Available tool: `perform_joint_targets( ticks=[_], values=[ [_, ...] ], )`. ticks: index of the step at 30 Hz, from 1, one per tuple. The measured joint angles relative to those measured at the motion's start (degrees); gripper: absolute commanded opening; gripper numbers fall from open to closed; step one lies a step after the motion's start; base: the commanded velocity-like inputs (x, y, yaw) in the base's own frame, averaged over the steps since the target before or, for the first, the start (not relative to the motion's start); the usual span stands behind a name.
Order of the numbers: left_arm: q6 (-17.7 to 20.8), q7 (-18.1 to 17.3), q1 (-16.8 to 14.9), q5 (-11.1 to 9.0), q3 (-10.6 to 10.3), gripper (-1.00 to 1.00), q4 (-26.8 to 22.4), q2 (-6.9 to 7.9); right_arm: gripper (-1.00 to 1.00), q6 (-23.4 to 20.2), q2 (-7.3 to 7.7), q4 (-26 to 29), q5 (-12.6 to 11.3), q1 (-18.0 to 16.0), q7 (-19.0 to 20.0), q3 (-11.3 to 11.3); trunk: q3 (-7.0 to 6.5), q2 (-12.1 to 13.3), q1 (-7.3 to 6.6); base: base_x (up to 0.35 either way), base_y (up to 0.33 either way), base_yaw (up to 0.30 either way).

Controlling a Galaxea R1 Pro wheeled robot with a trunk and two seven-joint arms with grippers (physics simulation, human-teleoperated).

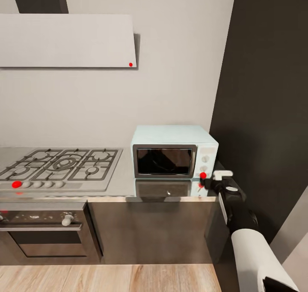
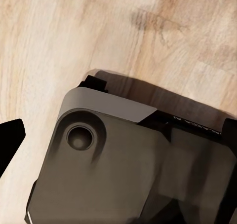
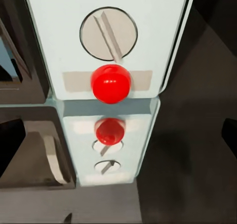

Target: In the kitchen, take the popcorn bag from the countertop, put it into the microwave, and heat it until the popcorn is cooked so the cooked popcorn ends up inside the bag.

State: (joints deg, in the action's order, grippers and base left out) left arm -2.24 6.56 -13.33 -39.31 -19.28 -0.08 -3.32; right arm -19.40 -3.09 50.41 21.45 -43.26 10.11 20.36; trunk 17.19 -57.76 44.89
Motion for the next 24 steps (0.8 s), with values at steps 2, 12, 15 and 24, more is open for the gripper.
perform_joint_targets(
  ticks=[2, 12, 15, 24],
  values=[
    [0.0, 0.0, 0.0, 0.0, 0.0, 1.00, 0.0, 0.00, 1.00, 1.0, 0.03, -0.8, 0.1, 0.0, 0.0, 0.0, 0.00, 0.0, 0.00, 0.000, -0.035, 0.000],
    [0.0, 0.0, 0.0, 0.0, 0.1, 1.00, 0.0, 0.08, 1.00, 1.8, -0.19, -1.4, 0.0, 0.0, -0.3, -0.2, 0.00, 0.0, 0.00, 0.000, -0.046, 0.000],
    [0.0, 0.0, 0.0, 0.0, 0.1, 1.00, 0.0, 0.08, 1.00, 1.6, -0.65, -1.4, -0.1, 0.0, -0.4, -0.2, 0.00, 0.0, 0.00, 0.000, 0.000, 0.000],
    [0.0, 0.0, 0.0, 0.0, 0.1, 1.00, 0.0, 0.15, 1.00, 1.7, -0.96, -2.3, -0.1, 0.0, -0.9, -0.2, 0.00, 0.0, -0.02, 0.055, 0.000, 0.000]
  ],
)
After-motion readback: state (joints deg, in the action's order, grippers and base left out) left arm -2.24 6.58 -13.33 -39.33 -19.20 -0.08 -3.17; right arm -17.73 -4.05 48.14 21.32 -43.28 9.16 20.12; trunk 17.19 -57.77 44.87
